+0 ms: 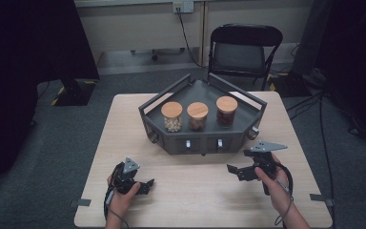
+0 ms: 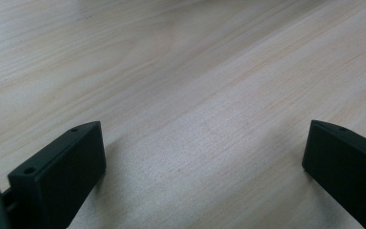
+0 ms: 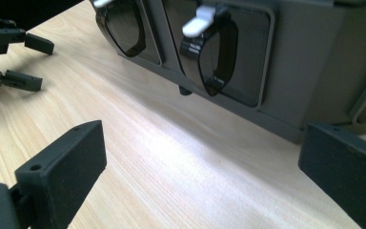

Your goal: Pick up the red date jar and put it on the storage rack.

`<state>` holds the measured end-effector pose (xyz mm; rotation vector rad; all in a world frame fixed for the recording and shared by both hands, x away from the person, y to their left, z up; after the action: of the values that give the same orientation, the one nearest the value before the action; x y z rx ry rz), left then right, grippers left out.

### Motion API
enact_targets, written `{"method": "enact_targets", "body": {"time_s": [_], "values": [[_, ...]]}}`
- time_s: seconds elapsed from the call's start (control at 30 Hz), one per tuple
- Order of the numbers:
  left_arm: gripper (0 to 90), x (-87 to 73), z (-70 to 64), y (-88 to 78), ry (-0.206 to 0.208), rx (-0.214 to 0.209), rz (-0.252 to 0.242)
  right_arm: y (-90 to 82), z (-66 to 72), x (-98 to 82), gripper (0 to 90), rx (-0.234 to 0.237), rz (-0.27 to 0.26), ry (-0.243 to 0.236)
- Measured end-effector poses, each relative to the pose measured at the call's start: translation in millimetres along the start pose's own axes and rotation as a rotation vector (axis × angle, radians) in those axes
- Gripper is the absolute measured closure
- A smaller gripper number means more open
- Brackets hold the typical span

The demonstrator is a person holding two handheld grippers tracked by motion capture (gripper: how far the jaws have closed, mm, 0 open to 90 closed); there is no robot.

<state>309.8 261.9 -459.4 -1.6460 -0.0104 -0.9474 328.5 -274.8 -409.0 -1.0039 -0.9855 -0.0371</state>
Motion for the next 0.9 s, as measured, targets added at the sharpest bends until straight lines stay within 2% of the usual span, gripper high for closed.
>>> {"method": "enact_targets", "body": {"time_s": [0.3,0.53,0.7,0.9], "values": [[0.2,0.0,0.0,0.0,0.000,0.000,0.000,10.6,-4.8,-18.6,1.5,0.011,0.029,0.026],[0.2,0.0,0.0,0.0,0.000,0.000,0.000,18.3,-5.3,-30.7,1.5,-0.018,0.057,0.026],[0.2,0.0,0.0,0.0,0.000,0.000,0.000,24.7,-3.1,-34.4,1.6,-0.055,0.099,0.006],[0.3,0.0,-0.2,0.0,0.000,0.001,0.000,28.5,-0.4,-35.5,1.7,-0.066,0.118,-0.014]]}}
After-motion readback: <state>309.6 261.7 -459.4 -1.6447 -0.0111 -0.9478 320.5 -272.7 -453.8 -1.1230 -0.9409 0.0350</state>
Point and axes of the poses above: each handheld gripper's, and its own axes: y roughly forward along the jaws, x roughly out of its top, z roughly to its left, the point moved 6 cm from there along y, roughly forward along the jaws, and after that the axes turned 12 degrees about z, right-handed, at the moved point
